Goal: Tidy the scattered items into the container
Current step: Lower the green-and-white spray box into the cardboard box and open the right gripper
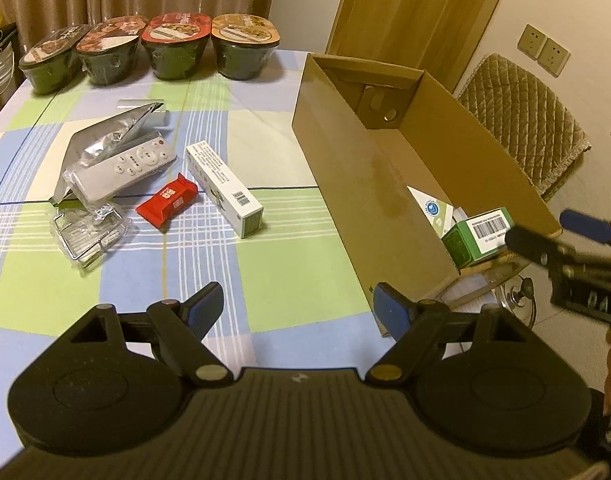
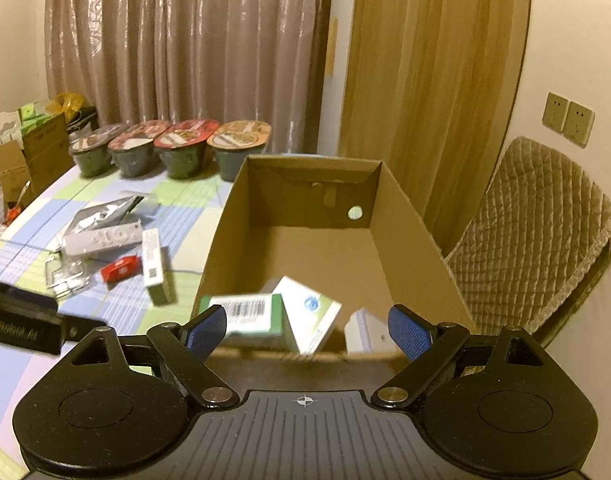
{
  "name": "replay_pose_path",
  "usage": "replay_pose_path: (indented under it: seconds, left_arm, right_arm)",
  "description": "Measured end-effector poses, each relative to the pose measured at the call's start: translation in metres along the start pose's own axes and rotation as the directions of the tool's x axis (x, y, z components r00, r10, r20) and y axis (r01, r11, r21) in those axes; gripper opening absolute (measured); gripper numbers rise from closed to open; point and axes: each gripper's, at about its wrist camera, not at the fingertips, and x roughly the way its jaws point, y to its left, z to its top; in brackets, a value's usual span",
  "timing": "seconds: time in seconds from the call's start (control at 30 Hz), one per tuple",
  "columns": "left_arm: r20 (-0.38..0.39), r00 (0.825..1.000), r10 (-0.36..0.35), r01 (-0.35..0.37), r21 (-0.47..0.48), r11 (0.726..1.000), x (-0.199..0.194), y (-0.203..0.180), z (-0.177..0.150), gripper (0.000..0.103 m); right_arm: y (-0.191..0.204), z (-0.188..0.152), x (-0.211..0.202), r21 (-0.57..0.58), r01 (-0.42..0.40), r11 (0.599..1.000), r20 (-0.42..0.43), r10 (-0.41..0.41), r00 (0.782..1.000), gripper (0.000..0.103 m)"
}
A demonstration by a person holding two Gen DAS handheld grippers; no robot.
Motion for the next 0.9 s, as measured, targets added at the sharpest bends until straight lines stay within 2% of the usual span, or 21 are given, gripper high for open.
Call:
replay_pose_path:
  seconds: [0.2,0.57,0.9]
  left_arm:
    - [0.0,1.0,0.0,0.0,0.003,1.0,-0.002,0.0,0.0,0.08]
    - [-0.014,1.0,0.013,-0.013,-0.011,1.0,0.005,0.009,-0.001,0.08]
    - [-0.025,1.0,0.013,-0.013,-0.013,1.0,0.009,0.013,-0.003,0.08]
  right_arm:
    - [0.008,-0.008,0.006,-0.043,-0.008,0.999,-0.046,0.006,0.999,0.093]
    - [-0.007,0.009,0.046,-0.02,0.032,0.999,-0.041,-0.033,0.999,0.093]
    - [-0.005,0.013,0.061,-0.053,0.031,0.998,-0.057,-0.034,0.998,0.093]
